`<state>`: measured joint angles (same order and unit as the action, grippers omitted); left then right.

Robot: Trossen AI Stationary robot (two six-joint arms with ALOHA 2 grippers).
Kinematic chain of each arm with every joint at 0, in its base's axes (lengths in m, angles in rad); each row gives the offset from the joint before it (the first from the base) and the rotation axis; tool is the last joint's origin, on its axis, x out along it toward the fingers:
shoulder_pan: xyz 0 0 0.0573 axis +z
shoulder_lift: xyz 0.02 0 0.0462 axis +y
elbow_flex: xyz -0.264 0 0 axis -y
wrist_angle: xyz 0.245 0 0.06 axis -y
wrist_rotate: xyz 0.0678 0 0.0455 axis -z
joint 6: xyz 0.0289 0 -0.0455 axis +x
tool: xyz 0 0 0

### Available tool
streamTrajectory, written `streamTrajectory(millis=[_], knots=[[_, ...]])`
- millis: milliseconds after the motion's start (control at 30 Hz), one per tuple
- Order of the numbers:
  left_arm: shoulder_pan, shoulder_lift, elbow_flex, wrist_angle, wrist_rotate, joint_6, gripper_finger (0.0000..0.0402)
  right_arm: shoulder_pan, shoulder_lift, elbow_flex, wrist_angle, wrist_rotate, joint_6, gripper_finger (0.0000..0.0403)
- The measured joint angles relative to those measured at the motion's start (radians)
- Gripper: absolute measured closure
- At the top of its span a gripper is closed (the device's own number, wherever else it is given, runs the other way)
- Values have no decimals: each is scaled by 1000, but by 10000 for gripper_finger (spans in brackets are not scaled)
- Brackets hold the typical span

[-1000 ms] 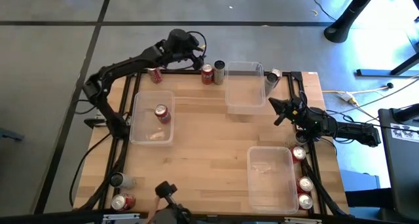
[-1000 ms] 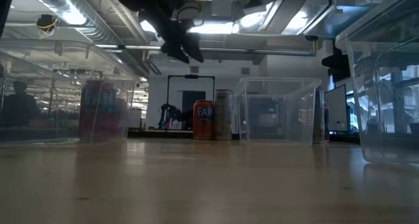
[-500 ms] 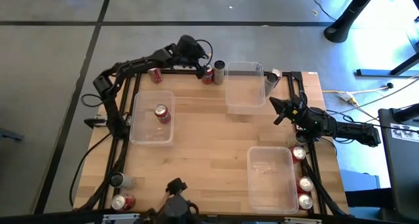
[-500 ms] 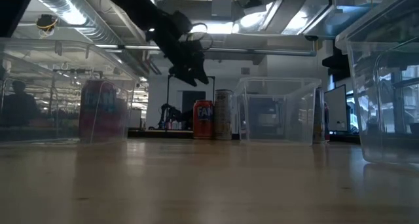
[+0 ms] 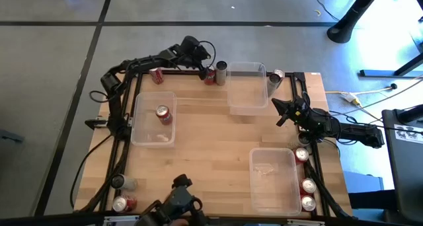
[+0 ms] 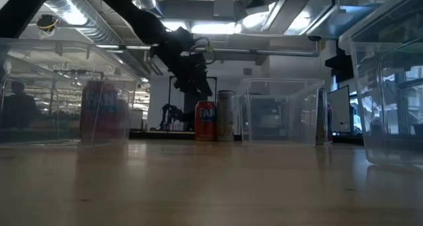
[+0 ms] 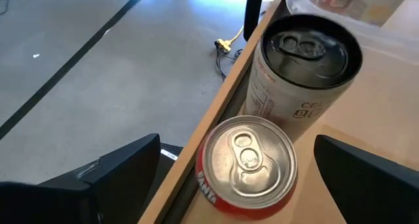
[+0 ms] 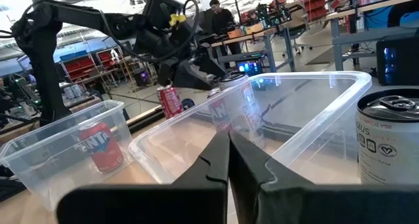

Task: Sort soda cans
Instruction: Put the red soda can into the middle transparent bin

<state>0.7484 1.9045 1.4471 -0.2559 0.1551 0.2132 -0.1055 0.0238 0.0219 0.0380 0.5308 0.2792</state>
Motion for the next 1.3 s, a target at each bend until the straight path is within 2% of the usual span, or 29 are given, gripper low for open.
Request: streamTrajectory(millis=[400,633,767,1000,1300], knots=[[1,89,0,2,-2,-4,11,0,0,0,0,0,0,397],[1,94,-1,10,-3,-7,14,0,0,0,0,0,0,397],[1,94,-1,8,0,1,39,0,0,0,0,0,-1,397],[0,93,-1,8,3,3,111,0,0,0,0,0,-1,397],[-18,50,-2,-20,-39,-6,113,0,0,0,0,0,-1,397]])
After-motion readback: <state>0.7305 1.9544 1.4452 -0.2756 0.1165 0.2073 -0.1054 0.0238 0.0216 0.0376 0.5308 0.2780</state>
